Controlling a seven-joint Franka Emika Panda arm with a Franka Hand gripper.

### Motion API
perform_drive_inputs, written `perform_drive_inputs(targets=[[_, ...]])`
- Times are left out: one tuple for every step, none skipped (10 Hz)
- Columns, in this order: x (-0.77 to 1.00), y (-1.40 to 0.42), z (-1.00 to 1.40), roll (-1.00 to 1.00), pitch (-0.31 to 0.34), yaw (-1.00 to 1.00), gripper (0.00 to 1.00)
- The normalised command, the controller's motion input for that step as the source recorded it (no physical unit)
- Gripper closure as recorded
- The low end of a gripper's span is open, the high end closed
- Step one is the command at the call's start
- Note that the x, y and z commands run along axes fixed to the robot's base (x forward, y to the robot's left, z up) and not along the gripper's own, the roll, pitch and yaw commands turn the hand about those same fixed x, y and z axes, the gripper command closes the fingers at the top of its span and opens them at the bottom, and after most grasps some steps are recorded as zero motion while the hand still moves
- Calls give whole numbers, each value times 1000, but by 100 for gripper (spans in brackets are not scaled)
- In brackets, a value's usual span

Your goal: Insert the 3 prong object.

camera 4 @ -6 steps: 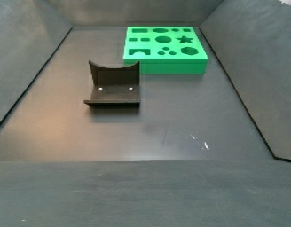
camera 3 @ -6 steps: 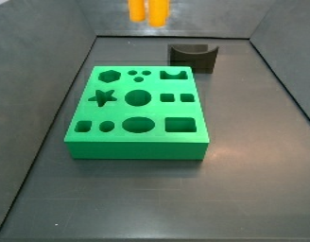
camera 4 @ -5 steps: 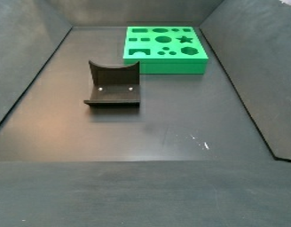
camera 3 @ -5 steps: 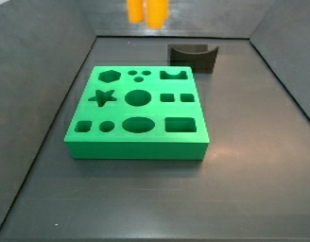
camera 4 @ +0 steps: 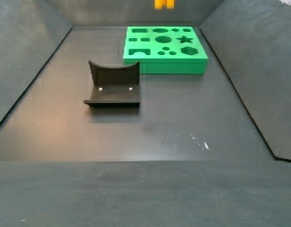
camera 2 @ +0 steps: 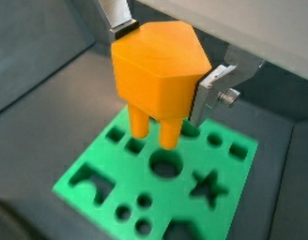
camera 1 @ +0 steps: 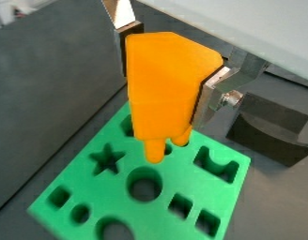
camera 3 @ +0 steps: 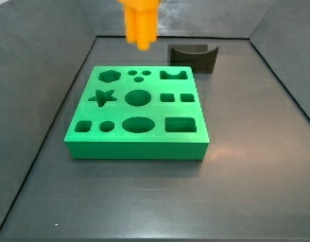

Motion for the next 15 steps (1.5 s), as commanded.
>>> perform_drive_inputs(targets=[[0,426,-657,0,31,-651,100],[0,711,-831,24,0,-334,100],[334,789,-631,-114,0,-131,100],[137,549,-320,-109,0,-106,100],[0,197,-89,-17,0,-3,100],[0,40,-6,0,0,0,100],[3,63,-440,69,0,0,100],[43,83,-563,103,0,0,100],[0,114,-486,116,0,0,100],[0,69,-491,71,-3,0,100],[-11,0,-323,-3,-40,0,100],[-6,-34,-303,-81,-66,103,100],[-237,0,-177,0,-47,-20,100],[-331,0,-43,36,0,-309,100],[-306,0,-29,46,0,-374,100]])
